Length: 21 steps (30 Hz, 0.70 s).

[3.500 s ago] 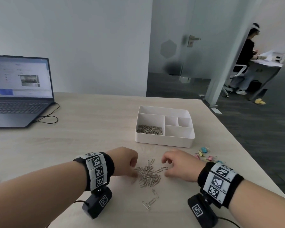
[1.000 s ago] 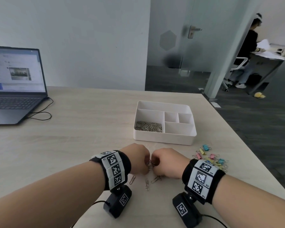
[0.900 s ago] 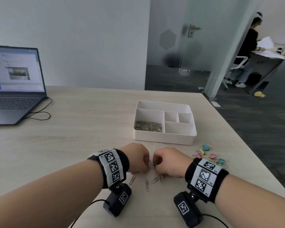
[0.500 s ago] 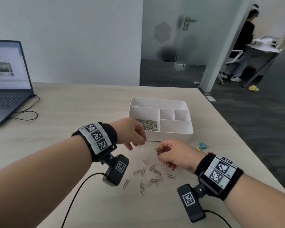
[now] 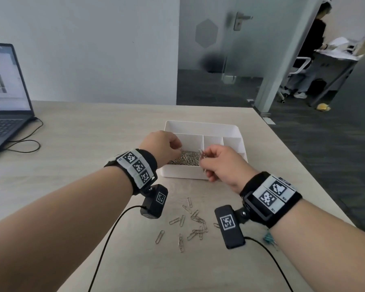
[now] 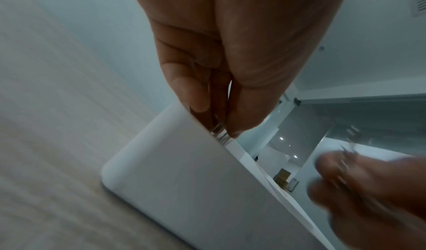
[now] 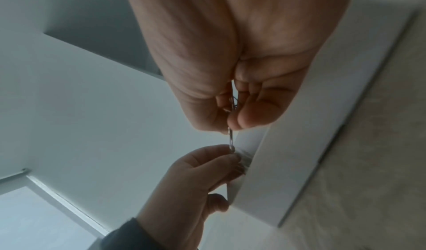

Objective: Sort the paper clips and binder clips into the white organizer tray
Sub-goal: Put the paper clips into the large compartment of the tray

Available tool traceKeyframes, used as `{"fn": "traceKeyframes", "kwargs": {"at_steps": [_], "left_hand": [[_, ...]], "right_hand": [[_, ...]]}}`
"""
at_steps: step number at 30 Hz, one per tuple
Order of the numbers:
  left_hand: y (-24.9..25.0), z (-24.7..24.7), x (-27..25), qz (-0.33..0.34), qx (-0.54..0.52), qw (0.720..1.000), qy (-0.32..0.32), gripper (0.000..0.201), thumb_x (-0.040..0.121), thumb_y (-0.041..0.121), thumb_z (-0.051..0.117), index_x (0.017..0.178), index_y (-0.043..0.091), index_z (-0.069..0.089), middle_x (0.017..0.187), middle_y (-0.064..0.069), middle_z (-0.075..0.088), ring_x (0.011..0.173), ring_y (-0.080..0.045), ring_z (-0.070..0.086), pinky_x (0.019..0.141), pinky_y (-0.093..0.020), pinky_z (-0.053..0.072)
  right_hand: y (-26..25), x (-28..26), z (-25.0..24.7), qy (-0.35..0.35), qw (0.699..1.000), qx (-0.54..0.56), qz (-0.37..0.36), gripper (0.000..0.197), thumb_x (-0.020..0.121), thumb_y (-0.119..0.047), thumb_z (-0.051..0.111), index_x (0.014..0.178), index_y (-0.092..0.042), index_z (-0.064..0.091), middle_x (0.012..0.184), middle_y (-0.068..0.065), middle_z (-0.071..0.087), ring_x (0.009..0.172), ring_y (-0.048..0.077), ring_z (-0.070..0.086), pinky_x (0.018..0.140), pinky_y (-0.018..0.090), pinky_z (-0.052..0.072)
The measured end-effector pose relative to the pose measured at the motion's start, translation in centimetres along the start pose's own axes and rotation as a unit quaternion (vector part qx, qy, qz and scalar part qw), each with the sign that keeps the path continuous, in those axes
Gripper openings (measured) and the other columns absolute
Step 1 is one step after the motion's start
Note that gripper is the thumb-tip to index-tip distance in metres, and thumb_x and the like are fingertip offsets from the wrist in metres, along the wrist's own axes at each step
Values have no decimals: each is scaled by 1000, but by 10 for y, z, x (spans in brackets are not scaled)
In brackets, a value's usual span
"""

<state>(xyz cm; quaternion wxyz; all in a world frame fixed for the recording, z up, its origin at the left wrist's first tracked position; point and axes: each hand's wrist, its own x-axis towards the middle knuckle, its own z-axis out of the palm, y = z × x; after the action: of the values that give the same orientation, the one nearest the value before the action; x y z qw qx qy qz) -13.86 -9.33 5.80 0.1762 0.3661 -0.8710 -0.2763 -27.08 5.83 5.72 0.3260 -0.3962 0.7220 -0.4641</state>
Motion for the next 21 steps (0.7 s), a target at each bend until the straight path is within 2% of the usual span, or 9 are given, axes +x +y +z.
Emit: {"fn": "traceKeyframes", "kwargs": {"at_steps": [3, 5, 8, 10, 12, 15, 17, 19, 21], "left_hand": [[0, -1, -7, 19, -6, 1000, -6, 18, 87, 21, 67, 103, 24, 74, 98, 10, 73, 73, -5, 62, 59, -15, 45], [-3, -3, -14, 19, -21, 1000, -5, 15, 88, 20, 65, 98, 26, 74, 96, 11, 72, 70, -1, 62, 57, -13, 43], [-7, -5, -24, 23, -27, 999, -1, 14, 88, 20, 65, 94, 28, 75, 94, 9, 74, 71, -7, 64, 68, -21, 50], [-8, -8, -30, 24, -22, 999, -3, 14, 88, 23, 64, 94, 28, 75, 94, 9, 74, 83, -13, 67, 79, -29, 54], [-7, -11, -36, 23, -19, 1000, -6, 16, 88, 24, 63, 95, 28, 77, 95, 8, 74, 88, -14, 68, 83, -32, 55], [-6, -16, -48, 24, -5, 1000, -6, 18, 86, 22, 62, 94, 30, 77, 96, 9, 73, 88, -12, 66, 85, -30, 54], [-7, -20, -60, 28, 5, 999, -23, 16, 87, 22, 64, 91, 31, 76, 90, 13, 69, 80, -6, 62, 79, -27, 54], [-9, -23, -74, 29, 29, 997, -71, 10, 88, 24, 67, 89, 31, 74, 86, 15, 67, 65, 3, 56, 60, -17, 48], [-13, -23, -86, 16, 67, 989, -128, 8, 87, 26, 66, 85, 29, 73, 84, 11, 71, 56, 3, 56, 50, -13, 42]], "right_hand": [[-12, 19, 9, 47, 997, -37, -40, 11, 87, -2, 62, 85, -13, 62, 67, 3, 62, 55, 15, 60, 50, 29, 54], [-17, 31, 16, 63, 993, -86, -53, 8, 87, -6, 63, 88, -14, 63, 71, 4, 66, 58, 17, 64, 57, 36, 61], [-22, 42, 26, 49, 977, -201, -59, 7, 86, -13, 64, 91, -16, 66, 78, 7, 72, 68, 27, 73, 70, 43, 63], [-24, 44, 30, 39, 961, -268, -63, 10, 85, -15, 65, 95, -15, 69, 86, 8, 74, 81, 30, 72, 76, 42, 61], [-25, 42, 31, 32, 953, -295, -62, 16, 85, -18, 67, 100, -17, 72, 95, 6, 74, 90, 28, 70, 82, 39, 58], [-23, 34, 27, 35, 946, -312, -75, 23, 86, -21, 67, 109, -19, 71, 108, 2, 70, 101, 22, 65, 89, 32, 53], [-21, 21, 22, 42, 944, -312, -101, 20, 87, -22, 67, 106, -19, 72, 107, 0, 69, 99, 19, 63, 87, 30, 50], [-18, 1, 15, 37, 943, -309, -122, 10, 88, -22, 67, 96, -19, 72, 98, -3, 70, 92, 16, 63, 80, 28, 50], [-12, -23, 7, -8, 944, -314, -98, 3, 88, -23, 67, 89, -21, 70, 88, -5, 70, 81, 14, 64, 69, 25, 51]]}}
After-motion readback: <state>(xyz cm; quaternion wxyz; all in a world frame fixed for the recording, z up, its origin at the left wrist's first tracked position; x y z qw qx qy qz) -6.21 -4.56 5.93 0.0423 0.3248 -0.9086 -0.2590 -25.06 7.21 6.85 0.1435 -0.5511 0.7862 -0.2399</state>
